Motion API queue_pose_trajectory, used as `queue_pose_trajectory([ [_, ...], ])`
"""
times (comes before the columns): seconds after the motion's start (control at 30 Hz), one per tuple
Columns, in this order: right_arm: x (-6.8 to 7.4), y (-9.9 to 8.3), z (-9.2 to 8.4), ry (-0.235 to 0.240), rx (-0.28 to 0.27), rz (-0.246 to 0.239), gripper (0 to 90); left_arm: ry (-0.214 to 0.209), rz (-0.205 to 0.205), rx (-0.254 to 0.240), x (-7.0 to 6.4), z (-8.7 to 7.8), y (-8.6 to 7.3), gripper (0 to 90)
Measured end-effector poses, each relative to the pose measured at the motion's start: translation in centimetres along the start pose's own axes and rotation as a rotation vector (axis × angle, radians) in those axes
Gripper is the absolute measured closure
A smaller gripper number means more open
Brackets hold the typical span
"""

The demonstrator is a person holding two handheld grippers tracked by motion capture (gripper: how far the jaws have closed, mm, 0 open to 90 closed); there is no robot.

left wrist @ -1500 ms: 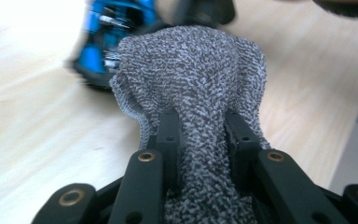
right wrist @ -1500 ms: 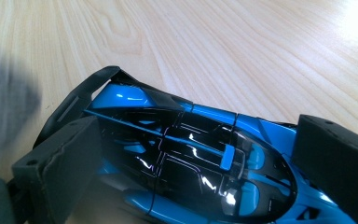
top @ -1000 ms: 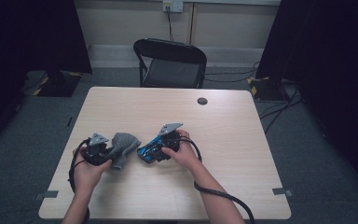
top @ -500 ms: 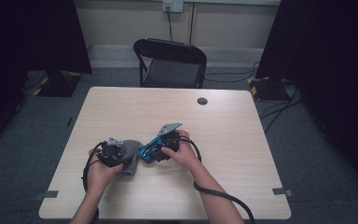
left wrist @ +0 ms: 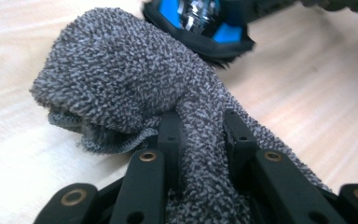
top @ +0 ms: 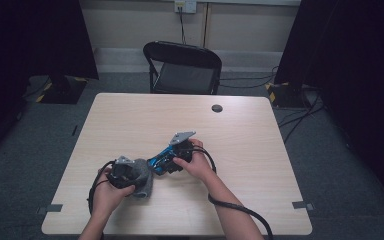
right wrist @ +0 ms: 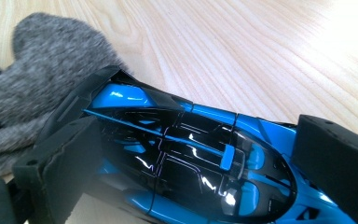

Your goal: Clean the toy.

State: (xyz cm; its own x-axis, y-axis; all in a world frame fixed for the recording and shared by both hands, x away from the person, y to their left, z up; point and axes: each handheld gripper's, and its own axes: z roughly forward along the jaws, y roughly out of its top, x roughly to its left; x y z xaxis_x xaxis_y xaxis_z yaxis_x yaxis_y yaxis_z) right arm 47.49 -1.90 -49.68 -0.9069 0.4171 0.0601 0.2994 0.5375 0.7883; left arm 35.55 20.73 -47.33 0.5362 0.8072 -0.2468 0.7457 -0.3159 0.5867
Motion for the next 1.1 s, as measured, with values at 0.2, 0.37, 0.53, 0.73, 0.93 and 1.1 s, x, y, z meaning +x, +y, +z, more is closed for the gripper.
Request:
queue_pose_trajectory([
  [0.2, -0.1, 0.1, 0.0, 0.002, 0.006, 0.000, 1.2, -0.027, 0.028, 0.015, -1.4, -0.1, -0.6, 72.9],
  [0.37, -0.1, 0.1, 0.0, 0.003, 0.007, 0.000, 1.2, -0.042, 0.061, 0.022, -2.5, 0.1, -0.8, 72.9],
  [0.53, -0.1, 0.0, 0.0, 0.004, 0.003, -0.001, 1.3, -0.065, 0.078, 0.034, -3.3, 0.2, -0.9, 72.9],
  [0.73, -0.1, 0.0, 0.0, 0.002, -0.001, -0.001, 1.3, -0.084, 0.139, 0.053, -4.4, 0.4, -0.7, 72.7],
  [0.93, -0.1, 0.0, 0.0, 0.002, 0.001, 0.000, 1.3, -0.123, 0.178, 0.060, -5.4, 0.6, -0.4, 72.6],
  [1.1, 0.0, 0.0, 0.0, 0.002, -0.001, 0.000, 1.2, -0.164, 0.250, 0.064, -6.8, 0.5, 0.3, 72.5],
])
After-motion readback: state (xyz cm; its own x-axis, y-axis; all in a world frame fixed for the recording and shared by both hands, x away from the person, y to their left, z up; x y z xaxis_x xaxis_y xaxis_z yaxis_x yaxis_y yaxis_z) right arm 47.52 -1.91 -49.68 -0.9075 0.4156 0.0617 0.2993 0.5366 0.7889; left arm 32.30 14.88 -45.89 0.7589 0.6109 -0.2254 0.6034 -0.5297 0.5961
